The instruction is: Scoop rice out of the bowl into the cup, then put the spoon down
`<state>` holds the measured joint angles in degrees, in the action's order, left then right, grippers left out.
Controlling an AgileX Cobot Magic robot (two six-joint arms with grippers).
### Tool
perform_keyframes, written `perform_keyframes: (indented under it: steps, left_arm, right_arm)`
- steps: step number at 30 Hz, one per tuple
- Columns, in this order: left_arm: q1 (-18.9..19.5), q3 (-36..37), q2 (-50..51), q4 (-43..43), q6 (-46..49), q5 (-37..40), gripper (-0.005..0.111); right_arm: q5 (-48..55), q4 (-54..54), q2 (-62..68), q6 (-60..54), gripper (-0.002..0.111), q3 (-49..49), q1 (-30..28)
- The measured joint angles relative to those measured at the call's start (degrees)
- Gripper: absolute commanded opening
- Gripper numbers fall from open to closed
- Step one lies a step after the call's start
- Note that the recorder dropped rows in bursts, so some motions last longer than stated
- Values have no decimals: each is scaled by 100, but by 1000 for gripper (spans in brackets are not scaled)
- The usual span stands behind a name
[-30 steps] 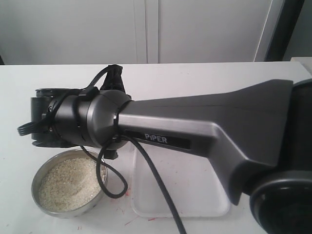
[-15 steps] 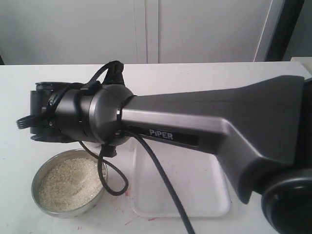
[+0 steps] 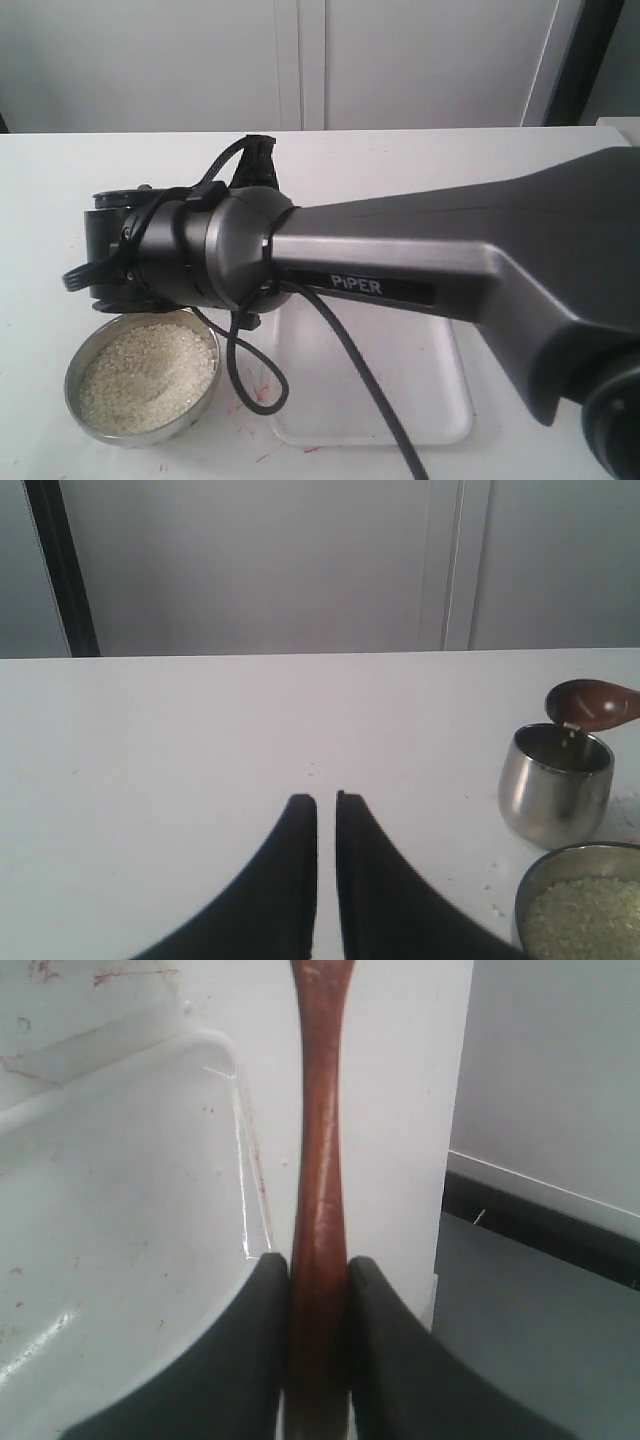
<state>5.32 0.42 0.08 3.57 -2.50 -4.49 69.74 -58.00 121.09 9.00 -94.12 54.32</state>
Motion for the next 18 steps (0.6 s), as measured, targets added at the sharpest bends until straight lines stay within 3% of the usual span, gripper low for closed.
perform_keyframes:
  steps: [13,18]
  left_arm:
    - [0,0,0,0,0,0,14]
    - [0,0,0,0,0,0,14]
  right_arm:
    - [0,159,-66,0,0,0,0]
    - [-21,1123,-402,-68,0,0,-252]
